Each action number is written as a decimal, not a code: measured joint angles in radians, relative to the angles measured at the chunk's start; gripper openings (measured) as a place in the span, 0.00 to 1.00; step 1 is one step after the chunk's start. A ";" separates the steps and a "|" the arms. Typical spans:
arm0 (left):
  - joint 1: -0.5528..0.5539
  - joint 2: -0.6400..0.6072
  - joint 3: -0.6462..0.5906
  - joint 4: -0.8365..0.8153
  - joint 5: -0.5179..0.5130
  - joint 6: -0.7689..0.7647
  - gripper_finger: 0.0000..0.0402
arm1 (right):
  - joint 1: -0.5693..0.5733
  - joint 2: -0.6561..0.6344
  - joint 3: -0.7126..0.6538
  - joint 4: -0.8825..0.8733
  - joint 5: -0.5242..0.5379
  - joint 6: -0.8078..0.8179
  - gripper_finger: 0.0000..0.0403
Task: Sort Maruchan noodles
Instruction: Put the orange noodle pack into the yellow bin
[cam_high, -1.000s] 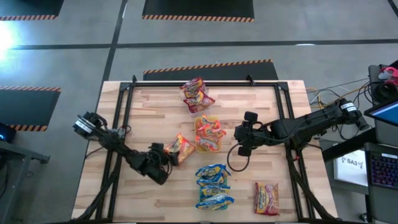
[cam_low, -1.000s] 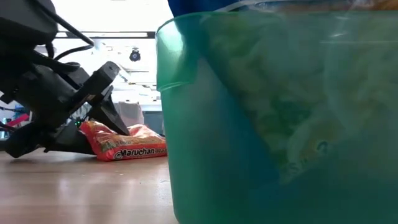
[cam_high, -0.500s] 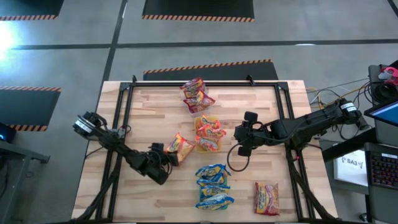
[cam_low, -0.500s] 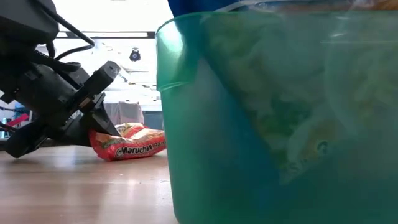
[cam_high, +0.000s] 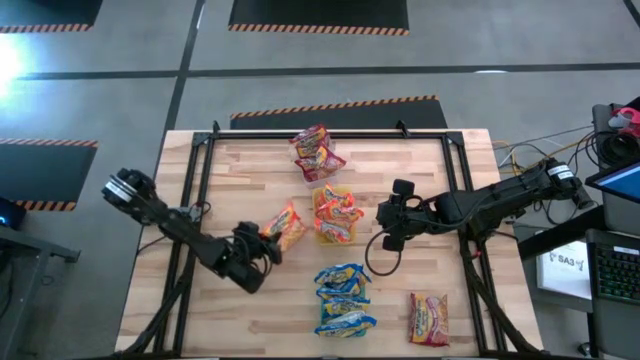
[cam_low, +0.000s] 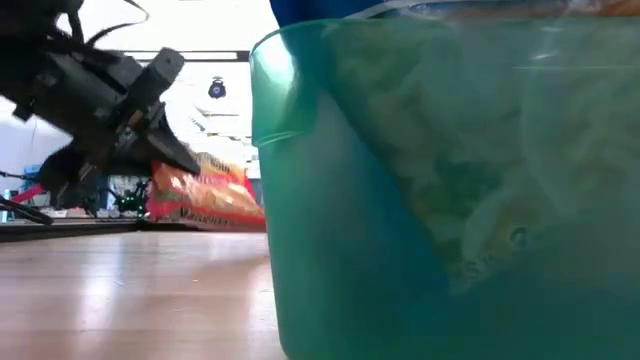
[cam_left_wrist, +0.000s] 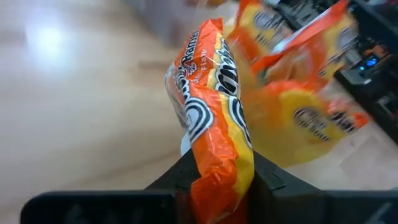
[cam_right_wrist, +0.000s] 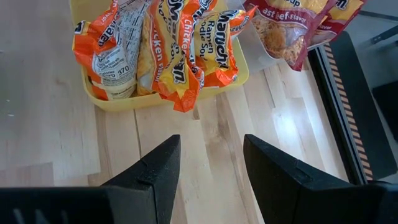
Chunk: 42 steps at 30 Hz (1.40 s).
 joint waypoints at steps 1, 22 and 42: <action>0.000 -0.018 0.000 -0.003 -0.012 0.025 0.12 | 0.000 0.000 0.000 0.000 0.000 0.000 0.41; -0.007 -0.110 0.161 0.196 -0.070 1.054 0.10 | 0.000 0.000 0.002 0.000 0.000 0.000 0.41; 0.128 0.081 0.171 0.573 0.210 1.389 0.11 | 0.000 0.000 0.002 0.001 0.000 0.000 0.41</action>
